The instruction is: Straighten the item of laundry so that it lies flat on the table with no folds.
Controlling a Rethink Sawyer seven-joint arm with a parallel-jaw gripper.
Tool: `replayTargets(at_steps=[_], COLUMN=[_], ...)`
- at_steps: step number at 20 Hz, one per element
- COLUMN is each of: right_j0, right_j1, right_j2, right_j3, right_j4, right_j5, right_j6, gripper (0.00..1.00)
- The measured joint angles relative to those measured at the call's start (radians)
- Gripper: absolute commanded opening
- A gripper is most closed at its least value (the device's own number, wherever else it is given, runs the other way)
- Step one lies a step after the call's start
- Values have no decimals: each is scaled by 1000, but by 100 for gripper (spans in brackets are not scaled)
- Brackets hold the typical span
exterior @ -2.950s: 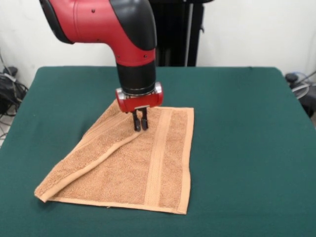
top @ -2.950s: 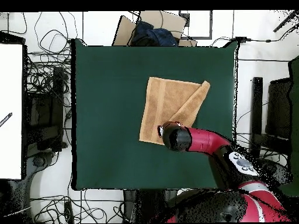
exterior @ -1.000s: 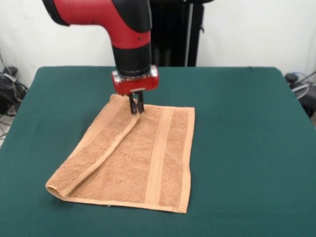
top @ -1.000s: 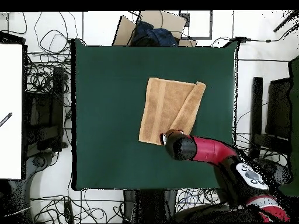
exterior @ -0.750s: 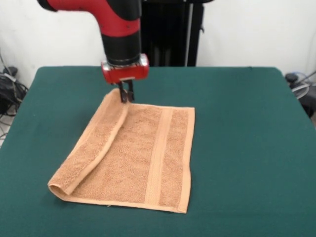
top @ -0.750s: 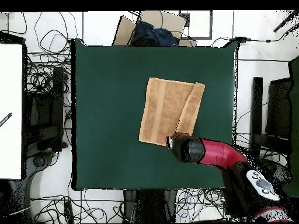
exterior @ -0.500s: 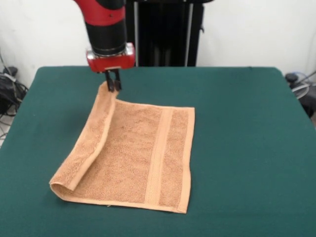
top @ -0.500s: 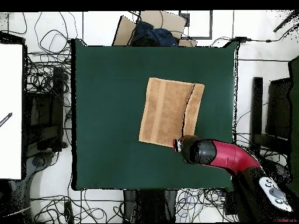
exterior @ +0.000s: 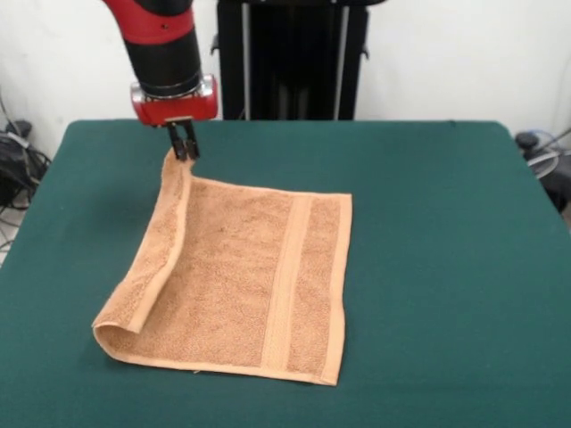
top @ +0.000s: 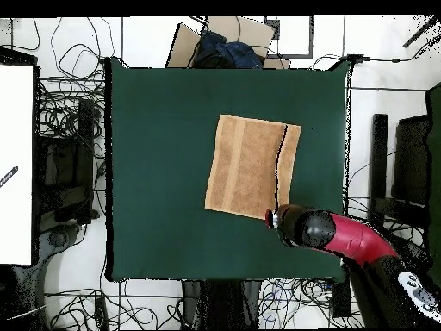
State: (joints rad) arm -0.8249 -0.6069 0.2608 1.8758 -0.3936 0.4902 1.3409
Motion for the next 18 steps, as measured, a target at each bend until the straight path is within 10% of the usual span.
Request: replayTargets(at_steps=[18], right_j0=[-22], right_j1=[49], right_j2=[50], right_j3=[-68], right_j4=[0], right_j5=[78], right_j6=[0], gripper=[0])
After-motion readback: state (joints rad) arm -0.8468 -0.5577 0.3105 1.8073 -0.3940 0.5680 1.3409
